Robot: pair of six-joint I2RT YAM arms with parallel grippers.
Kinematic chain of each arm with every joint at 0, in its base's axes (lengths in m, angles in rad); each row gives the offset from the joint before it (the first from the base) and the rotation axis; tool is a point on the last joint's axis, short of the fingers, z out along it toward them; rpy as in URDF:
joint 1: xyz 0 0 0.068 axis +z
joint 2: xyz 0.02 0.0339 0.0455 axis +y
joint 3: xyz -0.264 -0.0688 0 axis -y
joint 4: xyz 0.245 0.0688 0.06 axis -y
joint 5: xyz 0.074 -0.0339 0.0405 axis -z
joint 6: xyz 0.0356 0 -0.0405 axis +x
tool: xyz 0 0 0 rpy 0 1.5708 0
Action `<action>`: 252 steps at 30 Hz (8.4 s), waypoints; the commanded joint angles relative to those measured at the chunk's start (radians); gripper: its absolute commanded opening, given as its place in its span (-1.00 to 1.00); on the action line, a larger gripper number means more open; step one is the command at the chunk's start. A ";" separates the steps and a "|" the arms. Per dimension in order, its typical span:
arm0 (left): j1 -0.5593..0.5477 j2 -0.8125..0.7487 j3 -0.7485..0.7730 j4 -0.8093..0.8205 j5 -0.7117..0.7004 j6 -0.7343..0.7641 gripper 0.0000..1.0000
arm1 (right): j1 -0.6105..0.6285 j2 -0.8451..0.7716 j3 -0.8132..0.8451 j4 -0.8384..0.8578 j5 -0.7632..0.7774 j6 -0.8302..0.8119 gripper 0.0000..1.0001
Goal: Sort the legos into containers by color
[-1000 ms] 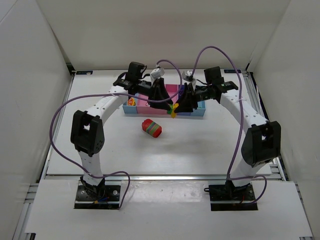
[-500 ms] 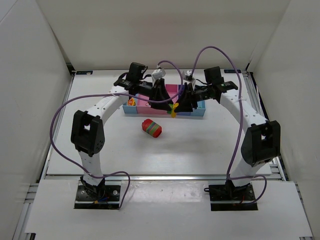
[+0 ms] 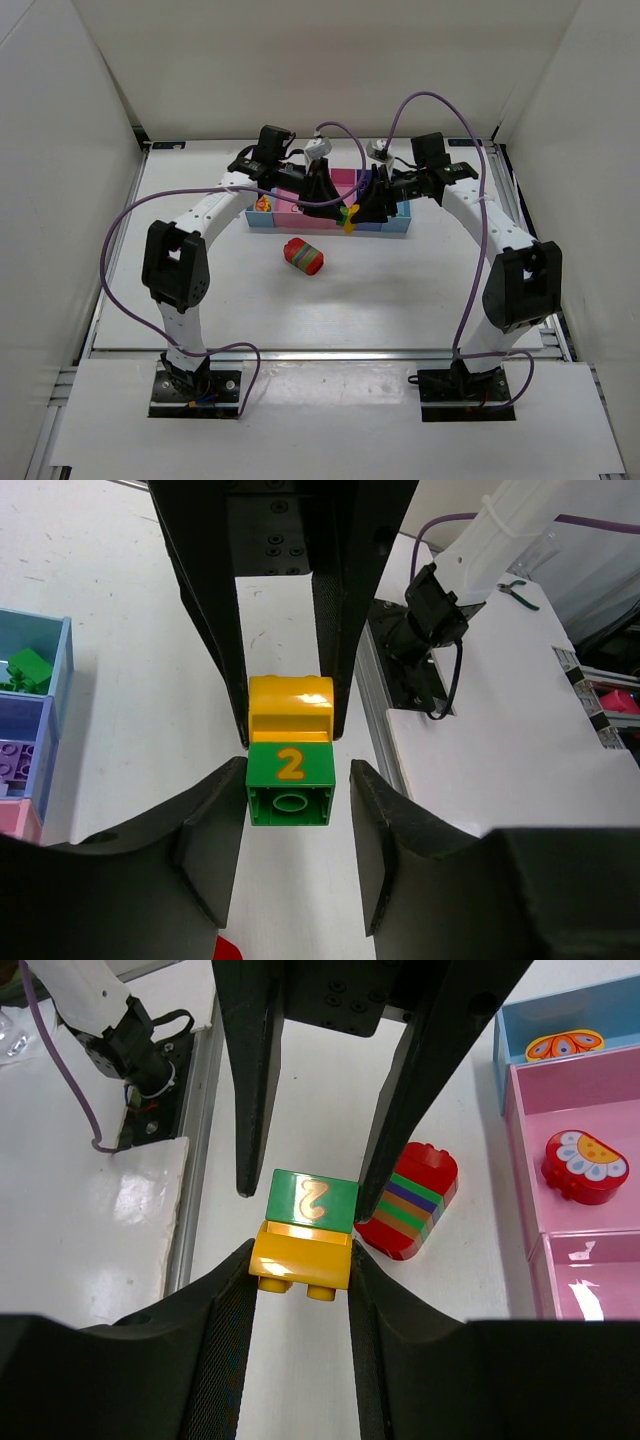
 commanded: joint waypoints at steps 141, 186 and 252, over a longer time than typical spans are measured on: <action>0.732 -0.359 -0.247 0.056 -0.279 -0.568 0.99 | 0.436 0.584 0.442 0.827 0.846 0.354 0.43; 0.129 0.226 0.227 -1.174 -0.447 1.938 0.99 | -0.136 -0.307 -0.363 0.037 0.573 0.058 0.49; 0.072 0.309 0.123 -0.828 -0.634 1.535 0.86 | -0.172 -0.251 -0.394 0.089 0.536 0.069 0.49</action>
